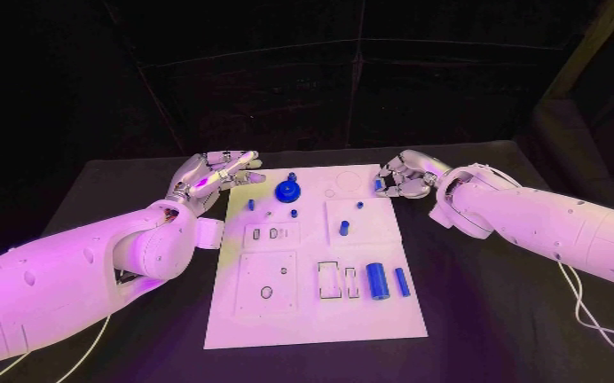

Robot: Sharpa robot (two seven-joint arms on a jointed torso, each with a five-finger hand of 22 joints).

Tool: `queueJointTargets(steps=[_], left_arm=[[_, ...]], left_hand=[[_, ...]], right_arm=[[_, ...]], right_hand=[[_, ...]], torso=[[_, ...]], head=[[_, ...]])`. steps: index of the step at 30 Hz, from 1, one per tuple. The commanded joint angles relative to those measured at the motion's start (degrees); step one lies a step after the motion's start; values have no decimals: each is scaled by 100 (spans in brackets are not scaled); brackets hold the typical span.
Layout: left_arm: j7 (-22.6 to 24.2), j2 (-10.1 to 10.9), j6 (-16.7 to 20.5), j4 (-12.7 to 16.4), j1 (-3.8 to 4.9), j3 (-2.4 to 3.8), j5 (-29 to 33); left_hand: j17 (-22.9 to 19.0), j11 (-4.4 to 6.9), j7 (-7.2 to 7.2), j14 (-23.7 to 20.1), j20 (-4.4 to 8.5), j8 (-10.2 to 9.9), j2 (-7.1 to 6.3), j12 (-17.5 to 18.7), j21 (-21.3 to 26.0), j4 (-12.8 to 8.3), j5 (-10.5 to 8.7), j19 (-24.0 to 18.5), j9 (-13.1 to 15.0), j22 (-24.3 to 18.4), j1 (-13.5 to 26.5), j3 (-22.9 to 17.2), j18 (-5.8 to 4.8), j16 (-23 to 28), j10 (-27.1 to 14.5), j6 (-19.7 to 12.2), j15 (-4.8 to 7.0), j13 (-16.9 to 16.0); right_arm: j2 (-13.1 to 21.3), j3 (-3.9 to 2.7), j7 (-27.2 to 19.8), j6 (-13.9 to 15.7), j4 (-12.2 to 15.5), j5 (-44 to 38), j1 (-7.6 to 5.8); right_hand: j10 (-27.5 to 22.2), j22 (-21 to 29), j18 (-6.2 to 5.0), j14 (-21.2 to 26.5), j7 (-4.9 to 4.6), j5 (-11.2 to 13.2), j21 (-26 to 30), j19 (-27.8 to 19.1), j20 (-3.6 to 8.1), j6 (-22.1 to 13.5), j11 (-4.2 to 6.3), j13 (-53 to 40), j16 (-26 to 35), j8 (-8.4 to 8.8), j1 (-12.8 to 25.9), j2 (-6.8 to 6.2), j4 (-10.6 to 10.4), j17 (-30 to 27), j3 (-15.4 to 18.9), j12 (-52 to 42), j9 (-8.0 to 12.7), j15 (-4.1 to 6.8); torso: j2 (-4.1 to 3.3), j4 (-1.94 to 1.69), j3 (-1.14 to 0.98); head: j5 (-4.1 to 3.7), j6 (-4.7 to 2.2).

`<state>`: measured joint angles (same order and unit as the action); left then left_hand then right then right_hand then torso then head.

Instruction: Assemble the parts on the task board

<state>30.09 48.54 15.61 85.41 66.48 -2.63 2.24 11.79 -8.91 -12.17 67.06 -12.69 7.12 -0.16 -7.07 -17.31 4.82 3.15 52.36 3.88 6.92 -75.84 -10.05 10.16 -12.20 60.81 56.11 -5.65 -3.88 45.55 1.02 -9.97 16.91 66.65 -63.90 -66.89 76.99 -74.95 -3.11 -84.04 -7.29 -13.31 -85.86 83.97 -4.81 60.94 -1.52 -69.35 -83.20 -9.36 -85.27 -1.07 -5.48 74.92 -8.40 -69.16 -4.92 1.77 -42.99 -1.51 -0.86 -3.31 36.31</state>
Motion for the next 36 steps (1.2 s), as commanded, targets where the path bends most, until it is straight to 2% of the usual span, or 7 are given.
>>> queueJointTargets(steps=[1, 6, 12, 21, 27, 32, 36], left_arm=[[37, 3, -57, 12, 7, 5, -23], [38, 22, -50, 30, 7, 5, -23], [38, 47, -36, 46, 10, 5, -23], [45, 14, -43, -10, 11, 5, -23], [53, 3, -39, -41, 12, 5, -23], [58, 11, -30, -44, 15, 5, -23], [64, 16, -18, -52, 17, 6, -22]], left_hand=[[12, 1, 7, -3, 8, -37, 21, 39, 22, -40, 20, 26, -2, -10, -55, -20, 40, 42, 42, 35, -28, 3], [12, 1, 7, -3, 8, -37, 21, 39, 22, -40, 20, 26, -2, -10, -55, -20, 40, 42, 42, 35, -28, 3], [12, 1, 7, -3, 8, -37, 21, 39, 22, -40, 20, 26, -2, -10, -55, -20, 40, 42, 42, 35, -28, 3], [18, 4, 10, -1, 9, -40, 25, 45, 23, -55, 20, 28, -1, -13, -69, -32, 41, 47, 48, 39, -26, 3], [18, 4, 10, -1, 9, -40, 25, 45, 23, -55, 20, 28, -1, -13, -69, -32, 41, 47, 48, 39, -26, 3], [18, 4, 10, -1, 9, -40, 25, 45, 23, -55, 20, 28, -1, -13, -69, -32, 41, 47, 48, 39, -26, 3], [18, 4, 10, -1, 9, -40, 25, 45, 23, -55, 20, 28, -1, -13, -69, -32, 41, 47, 48, 39, -26, 3]], right_arm=[[42, -4, -67, 437, 89, -17, -10], [184, -9, 95, 692, 390, 1, -17], [287, -14, 470, 834, 1001, -89, -88], [-141, -17, 1683, 834, 1745, -659, -179], [-614, -15, 2154, 495, 1832, -1026, -187], [-1034, -9, 2374, 194, 1720, -1351, -173], [-1293, -4, 2443, 57, 1587, -1513, -123]], right_hand=[[73, -743, 122, -355, 103, 31, -43, 33, 45, 156, 0, -40, -29, -52, -30, 148, 11, 313, -48, -60, -78, 53], [94, -759, 126, -356, 103, 31, -51, 45, 49, 156, 1, -68, -30, -51, -20, 153, 13, 314, -58, -88, -79, 56], [87, -756, 125, -353, 94, 19, -50, 43, 58, 117, -2, -52, -21, -23, 1, 163, 31, 300, -102, -64, -70, 58], [50, -736, 121, -341, 77, 89, -39, 28, 59, 80, -16, 7, 12, 13, 93, 190, 19, 251, -160, 11, -62, 50], [40, -737, 121, -339, 73, 99, -39, 28, 57, 63, -19, 18, 17, 27, 113, 169, 29, 245, -169, 28, -58, 48], [25, -739, 122, -340, 70, 105, -40, 30, 56, 60, -21, 40, 15, 31, 126, 163, 30, 250, -174, 53, -57, 46], [9, -739, 122, -339, 67, 107, -39, 29, 56, 58, -23, 63, 18, 35, 141, 159, 27, 245, -177, 79, -56, 45]], torso=[[5, -3, 4], [12, -5, 14], [32, 2, 34], [117, -13, 79], [160, -43, 101], [188, -60, 123], [196, -57, 116]], head=[[4, 4], [13, -9], [33, -9], [122, 87], [206, 172], [229, 240], [274, 247]])
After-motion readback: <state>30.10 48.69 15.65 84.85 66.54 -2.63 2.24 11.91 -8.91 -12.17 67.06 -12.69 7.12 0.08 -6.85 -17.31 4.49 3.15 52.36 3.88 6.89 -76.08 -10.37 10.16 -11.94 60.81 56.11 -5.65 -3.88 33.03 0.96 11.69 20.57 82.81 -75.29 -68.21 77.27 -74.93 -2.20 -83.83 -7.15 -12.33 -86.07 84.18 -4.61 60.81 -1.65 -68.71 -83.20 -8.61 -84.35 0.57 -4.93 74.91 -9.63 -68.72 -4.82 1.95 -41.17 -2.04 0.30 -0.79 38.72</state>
